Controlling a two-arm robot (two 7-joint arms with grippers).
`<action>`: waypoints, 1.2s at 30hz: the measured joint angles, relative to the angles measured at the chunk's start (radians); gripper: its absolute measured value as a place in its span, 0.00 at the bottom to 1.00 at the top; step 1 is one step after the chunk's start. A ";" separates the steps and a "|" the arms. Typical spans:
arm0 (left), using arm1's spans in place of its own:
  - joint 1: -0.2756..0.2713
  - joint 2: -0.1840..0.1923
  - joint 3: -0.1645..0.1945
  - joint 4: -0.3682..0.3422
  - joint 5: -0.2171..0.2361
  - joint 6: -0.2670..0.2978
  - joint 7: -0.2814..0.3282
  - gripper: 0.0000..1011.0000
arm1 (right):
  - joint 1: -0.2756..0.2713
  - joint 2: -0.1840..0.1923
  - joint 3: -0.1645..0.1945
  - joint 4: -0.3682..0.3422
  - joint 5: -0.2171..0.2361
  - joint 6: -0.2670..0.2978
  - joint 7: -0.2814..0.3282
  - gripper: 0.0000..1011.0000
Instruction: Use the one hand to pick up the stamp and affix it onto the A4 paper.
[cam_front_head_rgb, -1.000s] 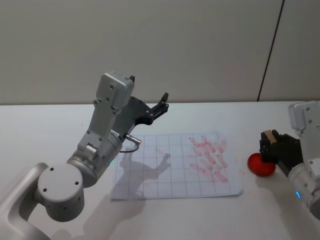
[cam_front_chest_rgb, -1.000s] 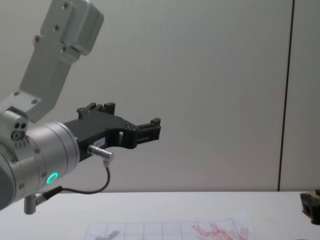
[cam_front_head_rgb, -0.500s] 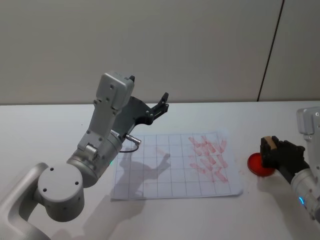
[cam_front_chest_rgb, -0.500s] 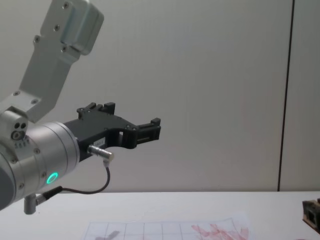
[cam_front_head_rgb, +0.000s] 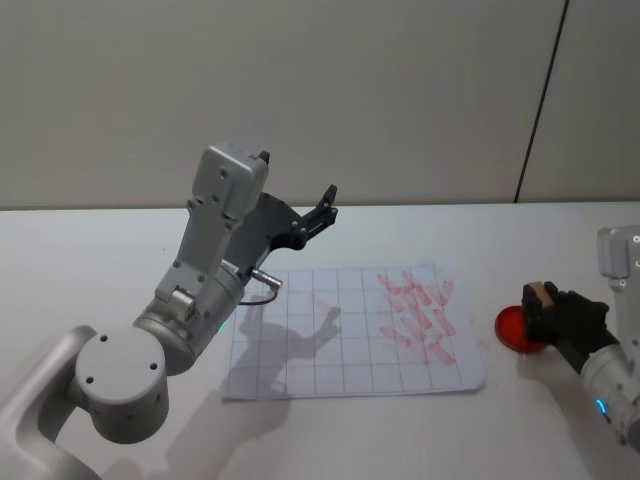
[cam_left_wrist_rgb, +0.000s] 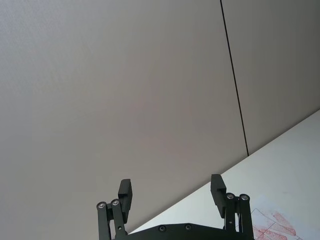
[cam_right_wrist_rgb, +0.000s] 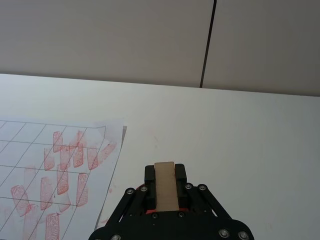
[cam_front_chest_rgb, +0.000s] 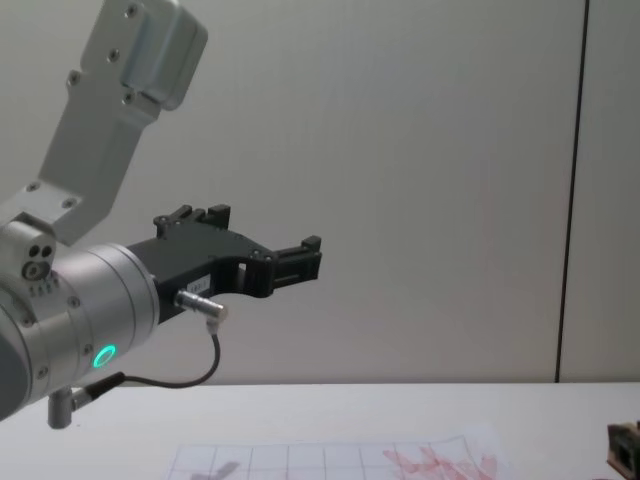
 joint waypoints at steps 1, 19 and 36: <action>0.000 0.000 0.000 0.000 0.000 0.000 0.000 0.99 | 0.001 -0.001 0.000 0.003 0.001 -0.002 0.002 0.21; 0.000 0.000 0.000 0.000 0.000 0.000 0.000 0.99 | 0.021 -0.020 -0.007 0.072 0.010 -0.009 0.031 0.21; 0.000 0.000 0.000 0.000 0.000 0.000 0.000 0.99 | 0.039 -0.032 -0.009 0.099 -0.004 0.031 0.010 0.21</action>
